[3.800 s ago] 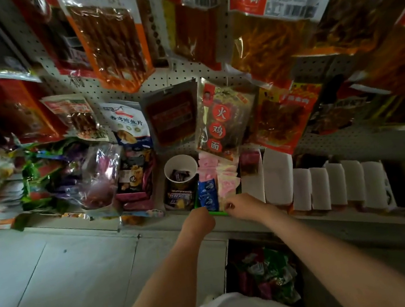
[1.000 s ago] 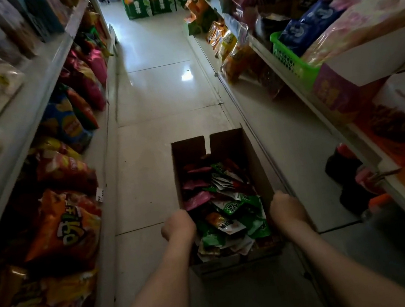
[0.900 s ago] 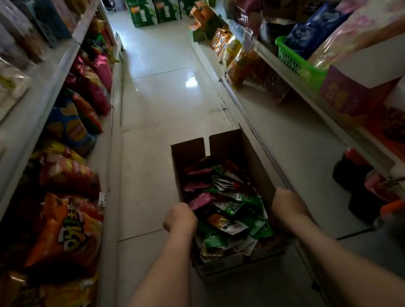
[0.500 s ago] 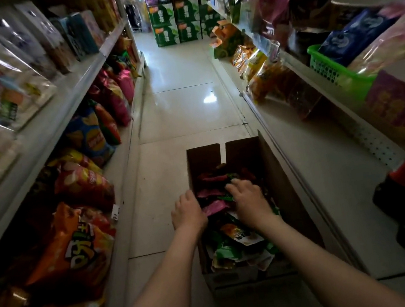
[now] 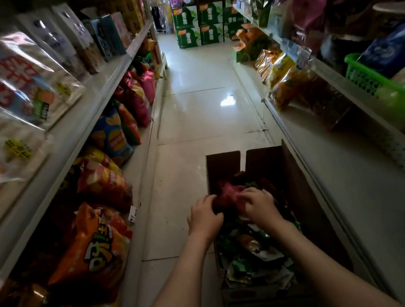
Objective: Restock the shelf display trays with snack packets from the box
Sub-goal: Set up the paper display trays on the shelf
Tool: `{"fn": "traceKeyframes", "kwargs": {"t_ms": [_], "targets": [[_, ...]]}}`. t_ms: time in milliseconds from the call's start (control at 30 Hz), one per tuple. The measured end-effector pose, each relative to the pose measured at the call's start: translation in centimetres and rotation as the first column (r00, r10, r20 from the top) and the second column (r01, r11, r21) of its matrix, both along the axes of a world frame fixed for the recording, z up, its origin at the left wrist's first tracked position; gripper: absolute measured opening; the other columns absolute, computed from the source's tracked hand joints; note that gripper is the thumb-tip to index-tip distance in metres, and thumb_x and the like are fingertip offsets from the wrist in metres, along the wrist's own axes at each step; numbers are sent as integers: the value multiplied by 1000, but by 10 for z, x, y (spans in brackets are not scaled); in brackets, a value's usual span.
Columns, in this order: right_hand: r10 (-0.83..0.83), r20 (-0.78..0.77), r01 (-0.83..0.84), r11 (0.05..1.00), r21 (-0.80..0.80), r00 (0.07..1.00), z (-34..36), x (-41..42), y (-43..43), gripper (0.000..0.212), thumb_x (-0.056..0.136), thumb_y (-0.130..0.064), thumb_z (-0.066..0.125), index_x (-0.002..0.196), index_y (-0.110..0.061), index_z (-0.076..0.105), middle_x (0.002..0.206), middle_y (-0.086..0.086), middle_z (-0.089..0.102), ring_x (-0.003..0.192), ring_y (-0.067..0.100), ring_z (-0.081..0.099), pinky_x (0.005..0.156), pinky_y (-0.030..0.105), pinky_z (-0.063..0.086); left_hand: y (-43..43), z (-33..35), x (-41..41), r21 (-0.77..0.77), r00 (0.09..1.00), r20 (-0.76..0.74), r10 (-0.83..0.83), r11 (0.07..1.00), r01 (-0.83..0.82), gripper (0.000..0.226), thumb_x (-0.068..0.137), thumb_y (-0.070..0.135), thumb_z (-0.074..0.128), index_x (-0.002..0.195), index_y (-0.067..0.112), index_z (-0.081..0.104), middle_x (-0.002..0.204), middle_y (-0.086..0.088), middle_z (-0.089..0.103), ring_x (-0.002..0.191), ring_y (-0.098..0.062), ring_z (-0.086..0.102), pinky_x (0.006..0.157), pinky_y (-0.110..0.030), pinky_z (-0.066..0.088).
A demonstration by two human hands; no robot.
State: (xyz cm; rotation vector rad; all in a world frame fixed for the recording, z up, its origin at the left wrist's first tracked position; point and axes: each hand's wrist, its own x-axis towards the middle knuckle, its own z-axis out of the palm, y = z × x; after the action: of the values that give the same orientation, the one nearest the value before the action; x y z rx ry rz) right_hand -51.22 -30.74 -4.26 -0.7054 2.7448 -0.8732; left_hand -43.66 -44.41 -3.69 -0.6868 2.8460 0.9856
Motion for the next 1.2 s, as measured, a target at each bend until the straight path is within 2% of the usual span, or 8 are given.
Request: {"fn": "traceKeyframes", "kwargs": {"t_ms": [167, 267, 367, 467, 567, 767, 933, 1200], "targets": [[-7, 171, 65, 939, -338, 985, 69, -16, 26, 38, 82, 14, 48, 91, -10, 76, 101, 4, 66, 94, 21, 63, 82, 31, 53, 20, 14, -28, 329, 995, -89, 49, 944, -17, 91, 59, 58, 62, 143, 34, 39, 143, -1, 45, 132, -23, 43, 107, -50, 39], [20, 162, 49, 910, -411, 987, 93, -21, 38, 48, 79, 17, 45, 81, -19, 77, 94, 2, 67, 89, 20, 64, 78, 34, 55, 29, 33, -29, 592, 991, -125, 45, 805, 38, 50, 64, 50, 73, 110, 34, 64, 108, -1, 70, 100, -21, 67, 91, -50, 53], [-15, 236, 147, 821, -552, 972, 107, -23, 49, 44, 85, 12, 46, 96, -21, 72, 103, 5, 66, 95, 22, 64, 80, 38, 58, 37, 53, -29, 757, 979, -178, 102, 650, 70, 14, 84, 23, 72, 96, 15, 70, 94, -9, 74, 83, -21, 71, 82, -40, 58], [-1, 346, 238, 725, -646, 938, 109, -22, 58, 51, 86, 4, 62, 126, -23, 49, 112, 5, 59, 99, 22, 63, 71, 34, 57, 50, 73, -30, 822, 946, -252, 203, 562, 98, 18, 89, 17, 66, 105, 9, 69, 92, -10, 74, 80, -21, 72, 75, -35, 59], [51, 510, 336, 696, -635, 859, 106, -16, 61, 46, 79, -8, 73, 120, -10, 51, 107, 10, 67, 94, 28, 68, 71, 40, 57, 61, 90, -33, 882, 914, -269, 305, 459, 106, 16, 92, 16, 62, 106, 10, 67, 85, -8, 73, 70, -19, 71, 62, -32, 59], [6, 507, 423, 545, -724, 862, 121, -3, 68, 18, 89, -7, 63, 106, -3, 63, 91, 13, 72, 84, 31, 71, 73, 45, 58, 79, 102, -36, 960, 916, -214, 339, 246, 133, 32, 89, 22, 65, 114, 1, 64, 109, -22, 69, 101, -39, 67, 92, -55, 51], [-207, 406, 455, 472, -755, 890, 128, 1, 76, 11, 90, -15, 63, 96, -7, 66, 88, 13, 72, 80, 28, 71, 69, 37, 57, 86, 107, -30, 919, 976, -218, -6, 336, 207, 42, 75, 19, 73, 112, 0, 64, 106, -18, 71, 97, -33, 69, 76, -33, 55], [-106, 321, 321, 576, -752, 941, 147, 2, 101, 21, 84, -8, 69, 102, -18, 64, 94, 7, 72, 83, 18, 70, 64, 26, 54, 114, 133, -30, 883, 930, -347, 120, 374, 282, 13, 91, 6, 61, 103, 11, 65, 85, -3, 74, 71, -15, 72, 57, -23, 55]]}}
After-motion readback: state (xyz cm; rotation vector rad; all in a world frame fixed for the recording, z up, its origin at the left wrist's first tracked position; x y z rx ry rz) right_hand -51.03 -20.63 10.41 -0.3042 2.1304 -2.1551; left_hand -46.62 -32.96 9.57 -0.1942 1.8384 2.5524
